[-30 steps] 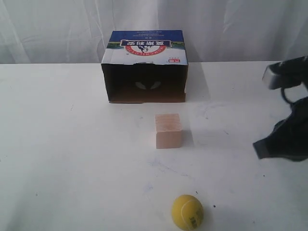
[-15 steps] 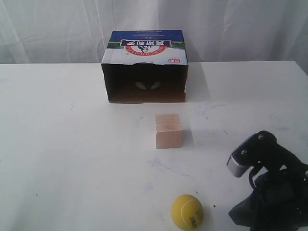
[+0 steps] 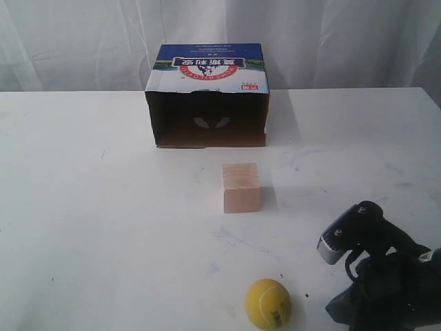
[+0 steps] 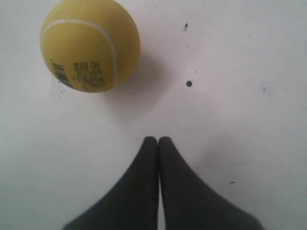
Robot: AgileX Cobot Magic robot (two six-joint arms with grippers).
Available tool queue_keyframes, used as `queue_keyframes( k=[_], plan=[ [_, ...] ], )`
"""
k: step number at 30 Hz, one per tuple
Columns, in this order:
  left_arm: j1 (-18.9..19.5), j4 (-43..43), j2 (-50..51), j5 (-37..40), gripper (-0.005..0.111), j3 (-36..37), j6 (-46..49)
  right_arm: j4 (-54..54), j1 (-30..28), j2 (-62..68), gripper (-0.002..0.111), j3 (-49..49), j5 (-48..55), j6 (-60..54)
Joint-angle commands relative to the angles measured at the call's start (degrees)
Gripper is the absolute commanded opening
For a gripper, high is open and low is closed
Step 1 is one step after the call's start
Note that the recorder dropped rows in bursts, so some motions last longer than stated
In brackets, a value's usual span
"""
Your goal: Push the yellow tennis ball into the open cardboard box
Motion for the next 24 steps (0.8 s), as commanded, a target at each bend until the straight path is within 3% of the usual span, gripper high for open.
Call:
queue_keyframes(
  k=[1,2,3,4,6,9,15,24],
  plan=[
    [0.03,6.68,15.40,-24.28,0.000,-2.41,0.96,4.72,0.33,0.73,0.000,-0.07,-0.22,-4.64],
    [0.03,13.32,25.93,-35.90,0.000,-6.17,5.70,7.07,0.33,0.73,0.000,-0.07,-0.22,-8.18],
    [0.03,16.51,31.80,-39.85,0.000,-8.90,8.74,7.83,0.33,0.73,0.000,-0.07,-0.22,-9.45],
    [-0.22,20.85,43.56,-43.10,0.000,-16.16,13.37,8.14,0.33,0.73,0.000,-0.07,-0.22,-10.10],
    [-0.20,20.87,58.95,-45.17,0.000,-26.39,10.95,8.14,0.33,0.73,0.000,-0.07,0.18,-10.12],
    [-2.45,17.23,74.90,-57.55,0.000,-35.40,7.95,8.70,0.33,0.73,0.000,-0.07,0.54,-10.12],
    [-5.91,17.01,93.35,-65.23,0.000,-43.35,13.45,11.45,0.33,0.73,0.000,-0.07,1.66,-13.20],
    [-5.80,11.09,101.38,-65.23,0.000,-43.43,13.45,12.40,0.33,0.73,0.000,-0.07,1.06,-14.27]
  ],
)
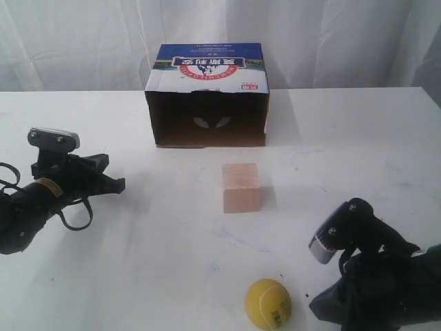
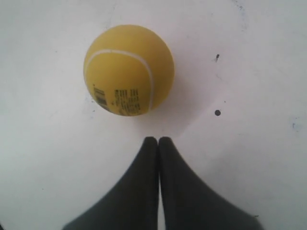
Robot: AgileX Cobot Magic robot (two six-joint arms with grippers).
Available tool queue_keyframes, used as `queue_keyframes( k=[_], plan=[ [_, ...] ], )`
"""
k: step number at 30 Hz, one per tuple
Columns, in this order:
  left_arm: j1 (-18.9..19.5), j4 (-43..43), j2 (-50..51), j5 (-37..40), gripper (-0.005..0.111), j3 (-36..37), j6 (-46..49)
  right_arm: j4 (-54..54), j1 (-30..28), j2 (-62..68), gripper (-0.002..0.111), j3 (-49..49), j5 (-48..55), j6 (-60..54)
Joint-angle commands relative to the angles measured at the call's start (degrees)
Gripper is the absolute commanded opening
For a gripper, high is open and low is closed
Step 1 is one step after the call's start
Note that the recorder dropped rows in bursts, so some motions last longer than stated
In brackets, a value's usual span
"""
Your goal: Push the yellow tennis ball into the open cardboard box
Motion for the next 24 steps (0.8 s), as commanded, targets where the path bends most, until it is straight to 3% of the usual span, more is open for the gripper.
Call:
queue_keyframes(
  k=[1,9,18,24],
  plan=[
    [-0.11,-0.91,2.07,-0.80,0.000,0.06,0.36,0.54,0.30,0.10,0.000,0.03,-1.34,-0.83],
    [-0.11,1.15,4.72,-0.80,0.000,-4.06,-3.26,3.19,0.30,4.47,0.000,-0.07,-2.53,-1.52],
    [-0.11,7.22,4.72,-0.80,0.000,-4.93,-5.73,21.11,0.30,8.11,0.000,-0.07,-0.41,-19.00],
    [-0.11,8.03,4.72,-0.80,0.000,-4.93,-5.73,23.63,0.30,10.20,0.000,-0.43,0.87,-22.11]
  ],
)
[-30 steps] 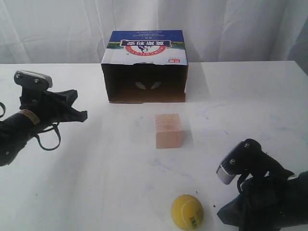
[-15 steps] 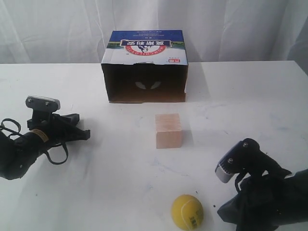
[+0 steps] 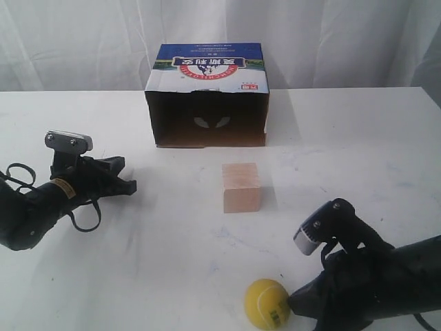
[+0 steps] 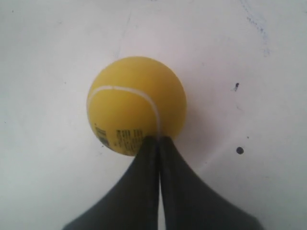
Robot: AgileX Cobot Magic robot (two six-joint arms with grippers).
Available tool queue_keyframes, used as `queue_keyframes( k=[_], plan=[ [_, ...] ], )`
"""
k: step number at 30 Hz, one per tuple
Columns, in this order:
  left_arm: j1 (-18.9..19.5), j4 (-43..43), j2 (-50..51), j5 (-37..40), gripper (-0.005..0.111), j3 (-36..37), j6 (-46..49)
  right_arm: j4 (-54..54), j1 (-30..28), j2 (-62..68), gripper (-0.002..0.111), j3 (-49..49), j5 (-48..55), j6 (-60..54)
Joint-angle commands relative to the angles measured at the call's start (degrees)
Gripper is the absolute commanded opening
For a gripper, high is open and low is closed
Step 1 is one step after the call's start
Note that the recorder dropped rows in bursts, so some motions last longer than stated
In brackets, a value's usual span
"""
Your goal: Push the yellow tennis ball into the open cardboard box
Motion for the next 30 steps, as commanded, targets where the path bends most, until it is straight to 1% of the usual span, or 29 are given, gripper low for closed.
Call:
queue_keyframes(
  k=[1,7,14,15,17,19,21,24,27,30],
  plan=[
    [-0.11,1.11,0.00,-0.21,0.000,-0.11,-0.48,1.88,0.30,0.97,0.000,-0.86,0.62,-2.33],
    [-0.11,1.38,0.00,-0.21,0.000,-0.11,-0.48,2.60,0.30,1.06,0.000,-3.84,0.72,-2.33],
    [-0.11,1.35,0.00,-0.21,0.000,-0.11,-0.38,2.61,0.30,0.78,0.000,-4.68,-0.37,-2.99],
    [-0.11,1.35,0.00,-0.21,0.000,-0.11,-0.38,1.58,0.30,0.41,0.000,-4.58,-1.59,0.08],
    [-0.11,1.35,0.00,-0.21,0.000,-0.11,-0.38,-4.24,0.30,0.07,0.000,-4.58,-3.13,8.88],
    [-0.11,1.12,0.00,-0.21,0.000,-0.11,-0.36,-12.62,0.30,0.07,0.000,-4.58,-2.24,17.96],
    [-0.11,0.96,0.00,-0.21,0.000,-0.11,-0.36,-17.53,0.30,0.07,0.000,-4.58,-0.05,22.90],
    [-0.11,0.83,0.00,-0.21,0.000,-0.11,-0.36,-17.68,0.66,0.07,0.000,-4.58,1.22,23.15],
    [-0.11,0.86,0.00,-0.21,0.000,-0.11,0.01,-16.44,2.76,0.54,0.000,-4.58,-1.97,22.88],
    [-0.11,0.27,0.00,-0.21,0.000,-0.11,0.13,-16.07,4.96,2.96,0.000,-4.58,-2.50,21.93]
  ],
)
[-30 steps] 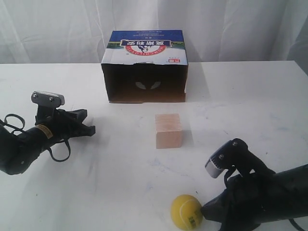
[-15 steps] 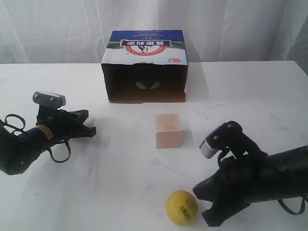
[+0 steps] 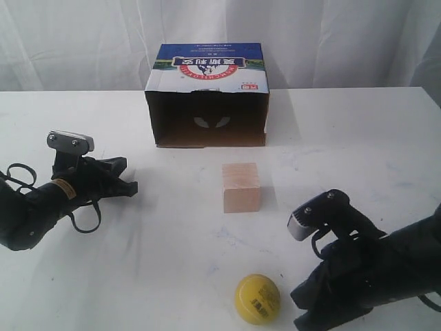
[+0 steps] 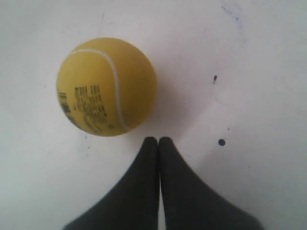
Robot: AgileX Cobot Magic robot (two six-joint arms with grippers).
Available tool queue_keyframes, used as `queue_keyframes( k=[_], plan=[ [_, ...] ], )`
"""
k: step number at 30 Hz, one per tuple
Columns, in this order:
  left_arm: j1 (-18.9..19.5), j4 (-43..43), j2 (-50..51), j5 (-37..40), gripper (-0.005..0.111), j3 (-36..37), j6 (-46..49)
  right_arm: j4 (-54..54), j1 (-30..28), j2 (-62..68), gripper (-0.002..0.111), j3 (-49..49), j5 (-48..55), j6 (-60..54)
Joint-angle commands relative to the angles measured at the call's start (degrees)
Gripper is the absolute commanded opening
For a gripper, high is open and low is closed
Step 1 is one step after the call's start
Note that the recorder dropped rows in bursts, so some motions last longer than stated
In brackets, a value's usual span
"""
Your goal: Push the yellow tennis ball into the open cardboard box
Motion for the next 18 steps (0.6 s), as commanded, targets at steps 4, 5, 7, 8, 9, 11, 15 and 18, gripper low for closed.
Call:
queue_keyframes(
  k=[4,5,7,8,9,11,15,18],
  plan=[
    [-0.11,-2.48,0.00,-0.21,0.000,-0.11,0.13,1.85,5.01,5.95,0.000,-0.01,-3.79,-0.88],
    [-0.11,-2.64,0.00,-0.21,0.000,-0.11,0.13,3.03,5.51,6.25,0.000,-0.01,-4.15,-1.55],
    [-0.11,-2.89,0.00,-0.21,0.000,-0.11,0.13,5.84,6.32,7.07,0.000,-0.13,-4.04,-4.24],
    [-0.11,-2.89,0.00,-0.21,0.000,-0.11,0.13,7.19,6.81,7.35,0.000,-0.13,-4.04,-5.46],
    [-0.11,-2.89,0.00,-0.21,0.000,-0.11,0.13,8.76,7.09,7.58,0.000,-0.13,-4.15,-7.05],
    [-0.11,-2.89,0.00,-0.21,0.000,-0.11,0.13,12.44,7.85,8.18,0.000,-0.13,-4.75,-10.01],
    [-0.11,-2.88,0.00,-0.21,0.000,-0.11,0.13,16.40,9.00,9.23,0.000,-1.40,-5.31,-12.77],
    [-0.11,-2.88,0.00,-0.21,0.000,-0.11,0.13,16.44,9.09,9.59,0.000,-3.27,-5.31,-12.81]
  ],
)
